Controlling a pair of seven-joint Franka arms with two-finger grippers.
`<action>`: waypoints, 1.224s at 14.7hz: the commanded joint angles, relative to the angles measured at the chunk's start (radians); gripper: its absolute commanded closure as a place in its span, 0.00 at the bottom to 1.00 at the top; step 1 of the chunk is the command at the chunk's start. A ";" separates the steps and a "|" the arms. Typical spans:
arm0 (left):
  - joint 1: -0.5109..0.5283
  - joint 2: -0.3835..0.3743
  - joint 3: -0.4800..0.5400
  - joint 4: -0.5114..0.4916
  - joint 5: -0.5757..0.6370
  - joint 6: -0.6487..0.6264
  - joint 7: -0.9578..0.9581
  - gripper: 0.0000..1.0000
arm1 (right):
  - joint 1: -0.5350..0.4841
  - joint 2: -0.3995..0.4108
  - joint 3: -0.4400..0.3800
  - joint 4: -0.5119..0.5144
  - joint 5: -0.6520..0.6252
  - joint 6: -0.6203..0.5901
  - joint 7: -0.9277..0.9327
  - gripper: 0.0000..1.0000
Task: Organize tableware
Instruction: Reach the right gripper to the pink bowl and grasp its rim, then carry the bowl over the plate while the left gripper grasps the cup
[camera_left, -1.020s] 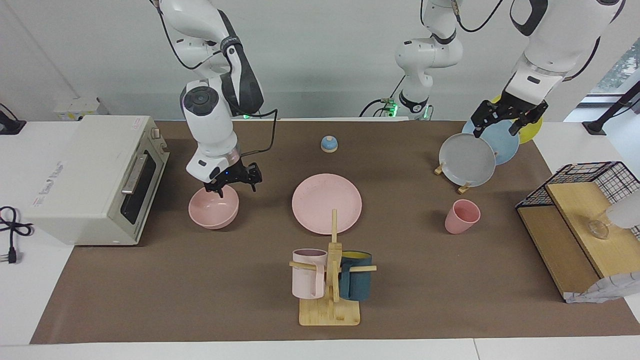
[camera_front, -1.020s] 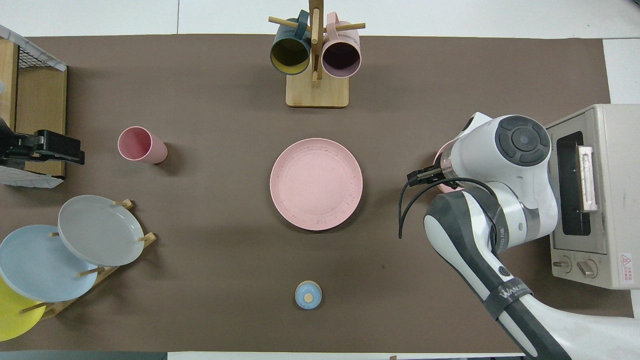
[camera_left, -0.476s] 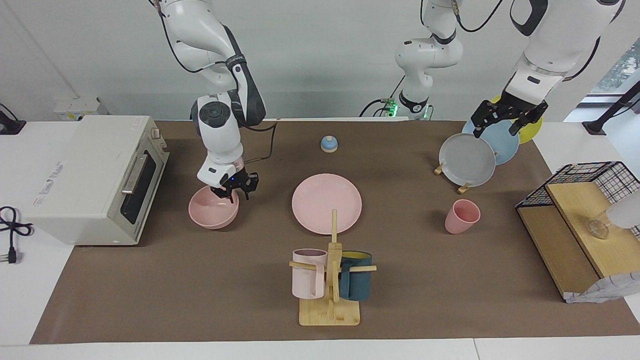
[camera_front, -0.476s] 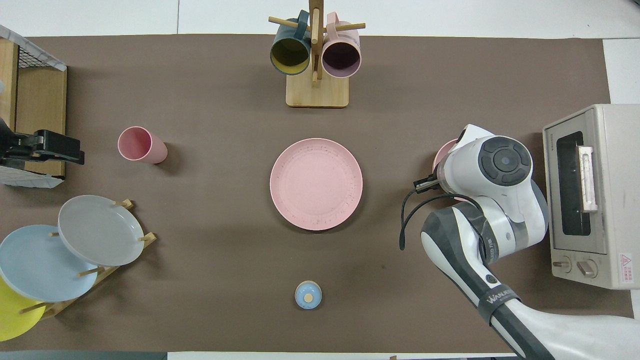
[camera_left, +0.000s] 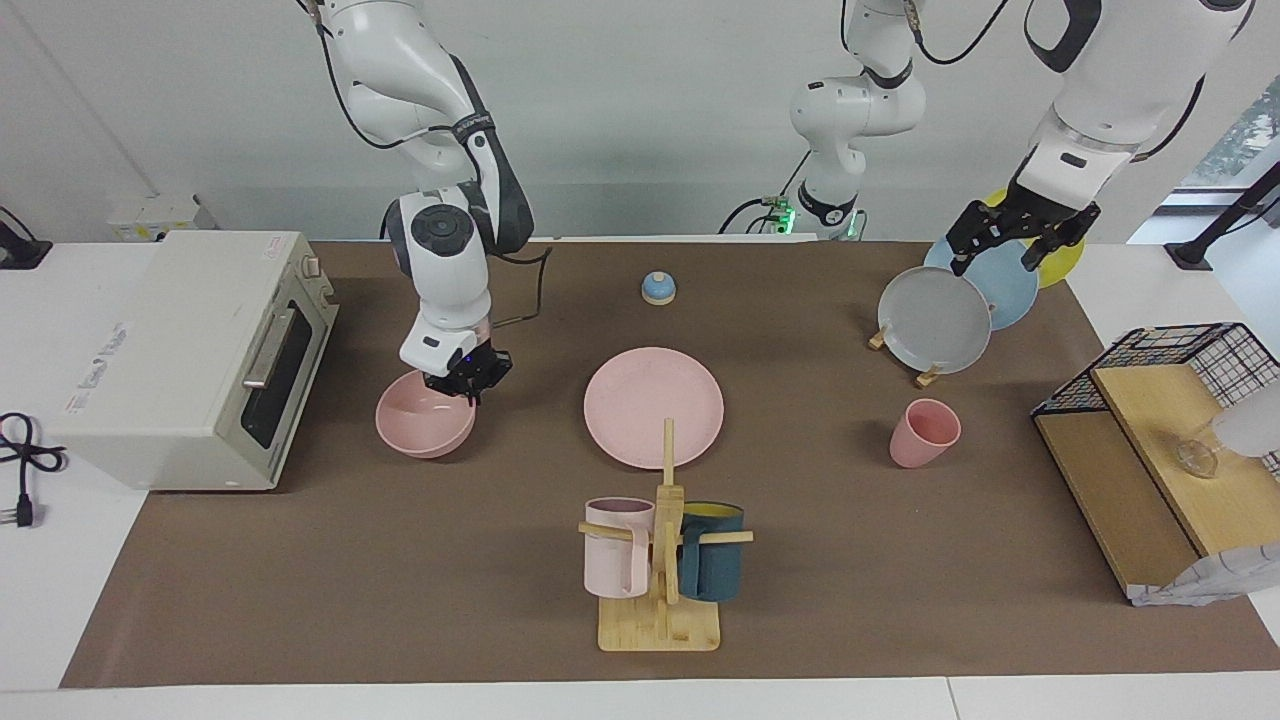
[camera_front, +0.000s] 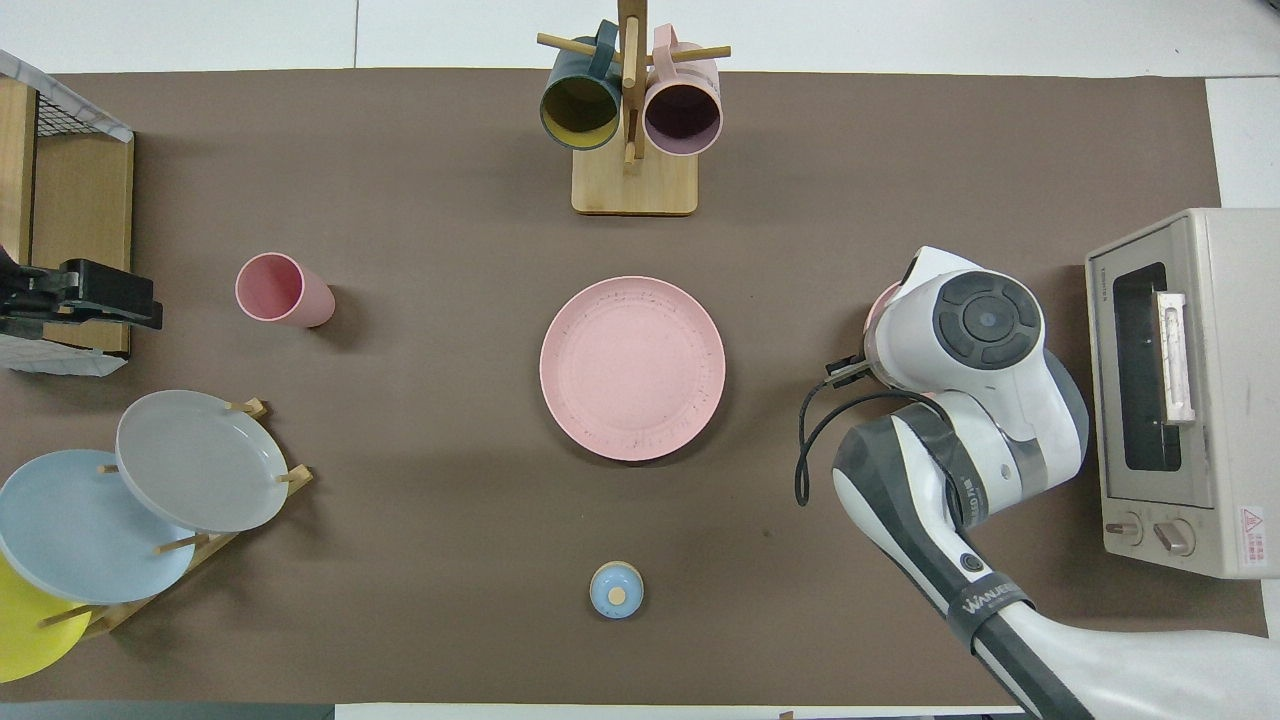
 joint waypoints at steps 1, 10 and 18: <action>0.011 -0.020 -0.011 -0.021 0.023 -0.008 0.000 0.00 | -0.008 0.078 0.107 0.245 -0.006 -0.211 0.147 1.00; -0.005 0.056 -0.014 -0.152 0.009 0.238 -0.074 0.00 | 0.357 0.521 0.204 1.014 -0.116 -0.585 0.755 1.00; -0.059 0.291 -0.013 -0.143 0.008 0.461 -0.097 0.00 | 0.362 0.525 0.210 0.809 -0.242 -0.399 0.875 1.00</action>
